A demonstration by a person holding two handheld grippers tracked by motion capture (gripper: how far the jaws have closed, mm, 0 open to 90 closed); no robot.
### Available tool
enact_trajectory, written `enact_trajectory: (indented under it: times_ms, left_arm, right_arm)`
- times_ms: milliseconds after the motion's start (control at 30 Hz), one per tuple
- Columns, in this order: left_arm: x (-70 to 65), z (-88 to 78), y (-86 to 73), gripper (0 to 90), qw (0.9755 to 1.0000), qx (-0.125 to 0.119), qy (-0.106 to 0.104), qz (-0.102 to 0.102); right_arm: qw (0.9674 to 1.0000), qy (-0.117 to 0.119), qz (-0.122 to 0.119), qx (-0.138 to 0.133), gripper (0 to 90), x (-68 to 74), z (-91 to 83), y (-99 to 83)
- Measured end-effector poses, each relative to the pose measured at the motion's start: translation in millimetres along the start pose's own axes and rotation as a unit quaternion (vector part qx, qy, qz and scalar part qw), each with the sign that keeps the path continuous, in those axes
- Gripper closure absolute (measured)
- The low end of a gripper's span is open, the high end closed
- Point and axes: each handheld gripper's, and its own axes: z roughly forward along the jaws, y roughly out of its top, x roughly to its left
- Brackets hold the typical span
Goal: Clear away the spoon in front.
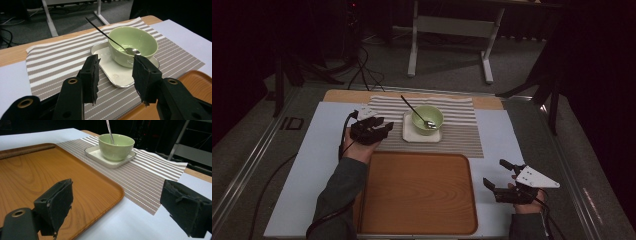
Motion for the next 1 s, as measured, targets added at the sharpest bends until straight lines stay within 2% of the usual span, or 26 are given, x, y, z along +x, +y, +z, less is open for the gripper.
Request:
enact_trajectory:
  times_ms: [133,367,533,700,867,1000]
  left_arm:
    - [4.2,4.6,3.6,56.5,1.0000,0.001,-0.005,-0.003]
    - [8.8,15.3,8.3,56.4,0.9998,0.017,-0.001,0.007]
    - [12.7,24.3,10.2,55.4,0.9997,0.018,-0.011,0.008]
    - [15.3,31.1,12.6,55.0,0.9994,0.020,-0.018,0.020]
    - [18.2,36.6,16.1,54.1,0.9995,0.018,-0.024,0.011]
    - [17.7,41.1,18.6,53.8,0.9994,0.020,-0.023,0.014]
  right_arm:
    - [1.0000,0.000,0.000,0.001,10.8,-0.1,0.0,0.0]
    - [1.0000,0.001,0.000,0.000,10.8,-0.2,0.3,-0.1]
    - [1.0000,0.001,0.001,0.000,10.8,-0.3,0.2,-0.1]
    - [1.0000,0.001,0.001,0.001,10.8,-0.6,0.4,-0.2]
    - [1.0000,0.001,0.001,0.000,10.8,-0.8,0.3,-0.2]
    - [1.0000,0.001,0.001,0.000,10.8,-0.8,0.4,-0.1]
